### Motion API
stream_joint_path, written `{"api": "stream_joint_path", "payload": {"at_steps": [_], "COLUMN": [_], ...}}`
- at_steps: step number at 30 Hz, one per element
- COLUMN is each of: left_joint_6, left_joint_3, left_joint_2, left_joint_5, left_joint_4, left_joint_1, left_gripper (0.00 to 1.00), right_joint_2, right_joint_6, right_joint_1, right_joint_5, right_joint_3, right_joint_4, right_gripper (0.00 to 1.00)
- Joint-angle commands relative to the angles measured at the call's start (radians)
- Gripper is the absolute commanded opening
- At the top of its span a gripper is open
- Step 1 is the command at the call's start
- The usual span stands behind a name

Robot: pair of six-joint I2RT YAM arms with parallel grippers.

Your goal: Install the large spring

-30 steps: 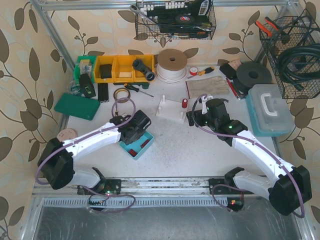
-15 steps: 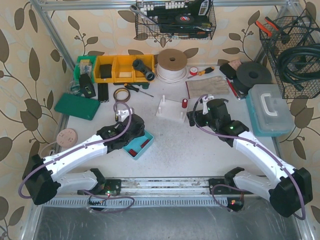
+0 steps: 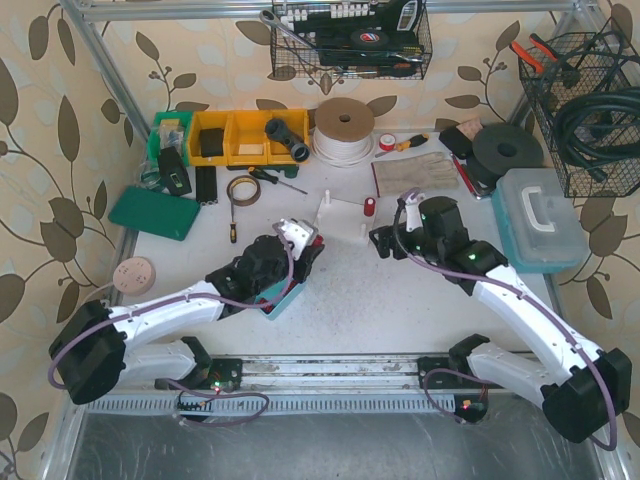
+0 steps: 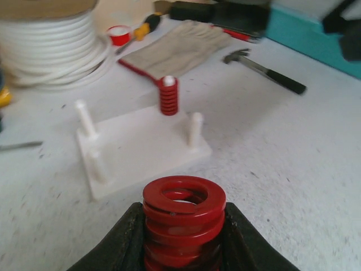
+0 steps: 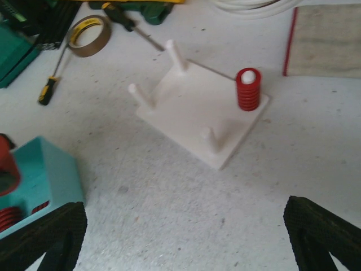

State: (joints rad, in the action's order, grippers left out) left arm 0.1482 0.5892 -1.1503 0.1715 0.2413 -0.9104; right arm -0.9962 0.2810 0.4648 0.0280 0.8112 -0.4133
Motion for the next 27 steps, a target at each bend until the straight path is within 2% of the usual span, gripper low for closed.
{"api": "stream_joint_path", "payload": {"at_steps": [1,8,15,27], "left_joint_6": [-0.29,-0.398,-0.455,-0.467], "left_joint_3": [-0.052,-0.184,-0.215,-0.254], "left_joint_2": [-0.024,-0.073,-0.108,-0.046], "left_joint_5": [-0.158,-0.267,-0.355,-0.348], "left_joint_4": [0.289,0.521,0.589,0.604], "left_joint_1": [-0.01,-0.01,-0.019,-0.027], "left_gripper": [0.0,0.0,0.0,0.0], "right_joint_2": [0.003,-0.026,-0.131,-0.261], "right_joint_6": [0.026,0.116,0.125,0.126], "right_joint_1": [0.005,0.044,0.175,0.291], "right_joint_5": [0.167,0.329,0.312,0.279], "right_joint_3": [0.049,0.044,0.104,0.17], "right_joint_4": [-0.037,0.043,0.033,-0.008], "right_gripper": [0.93,0.75,0.58,0.57]}}
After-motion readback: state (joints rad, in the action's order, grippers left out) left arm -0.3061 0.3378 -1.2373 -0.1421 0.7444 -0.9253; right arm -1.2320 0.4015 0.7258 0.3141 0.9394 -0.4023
